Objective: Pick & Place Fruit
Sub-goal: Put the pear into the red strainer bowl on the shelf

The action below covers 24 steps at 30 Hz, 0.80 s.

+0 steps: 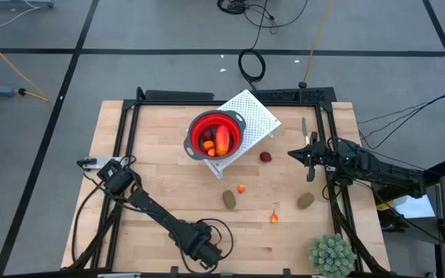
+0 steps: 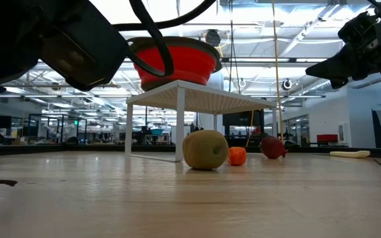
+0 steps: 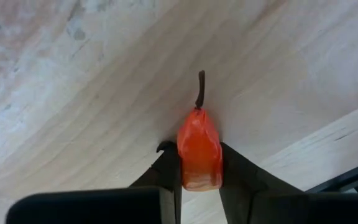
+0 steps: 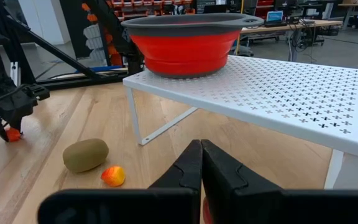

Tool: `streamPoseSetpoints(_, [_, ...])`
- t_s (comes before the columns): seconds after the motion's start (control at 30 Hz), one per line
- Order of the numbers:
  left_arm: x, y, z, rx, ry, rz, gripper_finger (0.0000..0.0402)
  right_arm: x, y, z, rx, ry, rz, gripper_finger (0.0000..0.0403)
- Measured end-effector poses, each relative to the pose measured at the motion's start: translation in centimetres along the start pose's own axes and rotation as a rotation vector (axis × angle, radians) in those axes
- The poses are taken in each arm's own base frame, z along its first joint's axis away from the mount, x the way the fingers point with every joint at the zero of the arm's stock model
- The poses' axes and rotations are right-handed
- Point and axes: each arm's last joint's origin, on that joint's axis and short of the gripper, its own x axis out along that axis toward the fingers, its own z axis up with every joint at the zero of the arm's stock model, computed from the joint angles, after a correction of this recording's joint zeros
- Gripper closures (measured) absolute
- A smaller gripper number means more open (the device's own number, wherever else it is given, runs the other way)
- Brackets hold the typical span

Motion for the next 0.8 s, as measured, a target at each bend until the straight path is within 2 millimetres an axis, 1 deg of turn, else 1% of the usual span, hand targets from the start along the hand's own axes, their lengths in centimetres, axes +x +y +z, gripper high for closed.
streamPoseSetpoints(0.07, [-0.1,0.0,0.1,0.002,-0.008,0.002,0.0324,0.0,0.0,0.0,0.000,0.000,0.000,0.0403])
streamPoseSetpoints(0.13, [-0.7,0.2,0.0,0.045,-0.011,-0.005,0.0316,0.0,0.0,0.0,0.000,0.000,0.000,0.0403])
streamPoseSetpoints(0.23, [-2.6,0.3,-0.3,0.141,-0.030,-0.048,0.0310,0.0,0.0,0.0,0.000,0.002,0.000,0.0403])
streamPoseSetpoints(0.33, [-4.9,0.6,-0.7,0.207,-0.106,-0.092,0.0310,0.0,0.0,0.0,0.000,0.002,0.000,0.0403])
streamPoseSetpoints(0.47, [-9.0,1.4,-1.0,0.219,-0.290,-0.170,0.0311,0.0,0.0,0.0,0.000,0.001,0.000,0.0403])
streamPoseSetpoints(0.63, [-14.5,2.8,-1.6,0.194,-0.606,-0.294,0.0311,0.0,0.0,0.0,0.000,0.001,0.000,0.0403])
streamPoseSetpoints(0.7, [-16.8,3.4,-1.9,0.207,-0.734,-0.352,0.0311,0.0,0.0,0.0,0.000,0.002,0.000,0.0403])
streamPoseSetpoints(0.8, [-19.5,4.3,-2.4,0.241,-0.893,-0.402,0.0311,0.0,0.0,0.0,0.000,0.002,0.000,0.0403])
